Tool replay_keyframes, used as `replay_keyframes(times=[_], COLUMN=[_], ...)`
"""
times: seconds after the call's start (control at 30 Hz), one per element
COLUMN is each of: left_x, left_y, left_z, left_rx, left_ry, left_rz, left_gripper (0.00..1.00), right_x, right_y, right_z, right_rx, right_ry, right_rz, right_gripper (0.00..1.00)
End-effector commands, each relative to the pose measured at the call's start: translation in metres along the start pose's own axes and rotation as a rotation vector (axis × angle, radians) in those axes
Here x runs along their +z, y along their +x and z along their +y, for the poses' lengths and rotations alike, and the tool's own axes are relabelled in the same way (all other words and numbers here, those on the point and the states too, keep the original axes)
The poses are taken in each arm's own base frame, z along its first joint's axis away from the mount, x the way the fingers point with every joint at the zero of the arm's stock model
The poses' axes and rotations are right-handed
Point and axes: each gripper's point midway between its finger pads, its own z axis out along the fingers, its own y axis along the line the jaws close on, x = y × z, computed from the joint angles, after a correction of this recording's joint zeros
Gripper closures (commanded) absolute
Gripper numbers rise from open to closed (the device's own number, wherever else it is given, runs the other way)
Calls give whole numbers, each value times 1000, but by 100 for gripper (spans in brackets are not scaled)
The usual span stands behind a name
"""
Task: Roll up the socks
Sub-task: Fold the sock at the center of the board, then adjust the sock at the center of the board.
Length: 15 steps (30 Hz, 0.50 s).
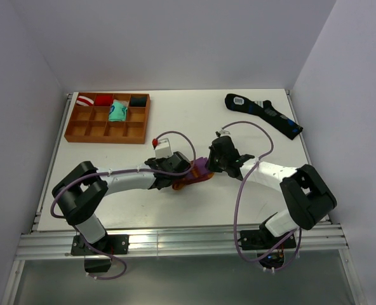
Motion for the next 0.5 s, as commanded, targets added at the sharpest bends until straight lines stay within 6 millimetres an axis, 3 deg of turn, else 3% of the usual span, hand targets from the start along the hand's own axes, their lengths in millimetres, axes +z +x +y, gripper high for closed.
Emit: replay_keyframes(times=[0.0,0.27,0.47], left_x=[0,2,-1], left_y=[-8,-10,-24], left_z=[-13,-15,-18], left_rx=[-3,20,19], left_ry=[26,30,98], left_rz=[-9,-16,-39], left_gripper=[23,21,18], right_x=[-8,3,15], right_y=[-20,-4,16], right_z=[4,-19,-40], right_rx=[-11,-4,-3], right_ry=[17,110,198], right_rz=[-62,-32,22], right_gripper=[92,93,94])
